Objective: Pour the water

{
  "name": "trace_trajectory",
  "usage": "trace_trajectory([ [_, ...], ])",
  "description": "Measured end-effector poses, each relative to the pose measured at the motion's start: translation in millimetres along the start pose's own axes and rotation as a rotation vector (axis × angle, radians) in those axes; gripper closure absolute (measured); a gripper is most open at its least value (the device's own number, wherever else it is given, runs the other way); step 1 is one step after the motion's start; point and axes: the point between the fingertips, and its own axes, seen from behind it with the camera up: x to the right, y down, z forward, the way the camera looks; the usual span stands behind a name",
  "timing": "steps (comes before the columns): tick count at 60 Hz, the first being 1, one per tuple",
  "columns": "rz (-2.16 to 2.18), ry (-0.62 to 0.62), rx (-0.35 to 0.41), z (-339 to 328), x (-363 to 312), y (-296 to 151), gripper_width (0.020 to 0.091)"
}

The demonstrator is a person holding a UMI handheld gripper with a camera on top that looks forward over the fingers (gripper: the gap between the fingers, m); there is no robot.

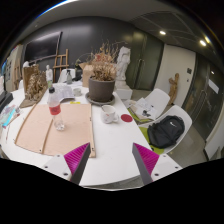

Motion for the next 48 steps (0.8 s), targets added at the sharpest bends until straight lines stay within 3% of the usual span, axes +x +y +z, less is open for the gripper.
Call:
trace_trajectory([
  [8, -0.015, -0.016, -0.009, 2, -20, 2, 0.0246],
  [21, -0.031, -0.06, -0.001, 20, -126, -5, 0.0244],
  [48, -0.024, -0.169, 0.204, 148, -277, -64, 0.0247],
])
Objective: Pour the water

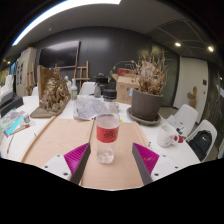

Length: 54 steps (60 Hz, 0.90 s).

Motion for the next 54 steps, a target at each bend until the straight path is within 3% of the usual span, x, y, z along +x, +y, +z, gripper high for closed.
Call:
trace_trajectory([
  [7, 0.0, -0.005, 0.013, 47, -10, 5, 0.0253],
  [11, 0.011, -0.023, 0.025, 69, -16, 6, 0.0299],
  [16, 0.026, -0.03, 0.045, 91, -18, 6, 0.0443],
  [20, 0.045, -0.033, 0.057, 100, -19, 7, 0.0626],
  [22, 0.052, -0.033, 0.072, 102, -19, 3, 0.0629],
  [35, 0.088, -0.063, 0.096, 103, -24, 1, 0.0853],
  [46, 0.062, -0.091, 0.104, 99, -25, -2, 0.0881],
  [54, 0.117, -0.132, 0.14, 85, -21, -43, 0.0881],
])
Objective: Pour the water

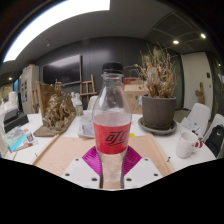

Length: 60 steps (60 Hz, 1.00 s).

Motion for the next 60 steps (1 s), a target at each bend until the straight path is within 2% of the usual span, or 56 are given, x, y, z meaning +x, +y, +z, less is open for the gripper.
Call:
trace_trajectory([
  [15, 0.526, -0.141, 0.069, -13, 25, -101, 0.0883],
  [27, 1.123, -0.294, 0.055, -7, 61, -145, 0.0885],
  [44, 1.75, -0.405, -0.03, 10, 110, -140, 0.0883],
  [60, 2.002, -0.46, -0.074, 18, 129, -125, 0.0884],
])
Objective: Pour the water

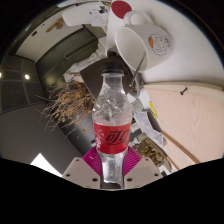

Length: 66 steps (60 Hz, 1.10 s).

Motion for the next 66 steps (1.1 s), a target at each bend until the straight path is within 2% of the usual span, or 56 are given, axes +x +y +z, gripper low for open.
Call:
trace_trajectory([
  [16, -0.065, 0.041, -0.026, 4, 0, -2, 0.0883],
  [25, -0.332, 0.07, -0.081, 1, -20, 10, 0.0884],
  [35, -0.85, 0.105, -0.089, -3, -65, 6, 0.0884],
  [46, -1.417, 0.12, 0.053, -19, -141, -40, 0.0883],
  [51, -1.62, 0.153, 0.148, -34, -165, -74, 0.088],
  [59, -1.833, 0.268, 0.278, -52, -179, -148, 0.088],
  [66, -1.941, 0.411, 0.33, -64, -164, -209, 0.088],
])
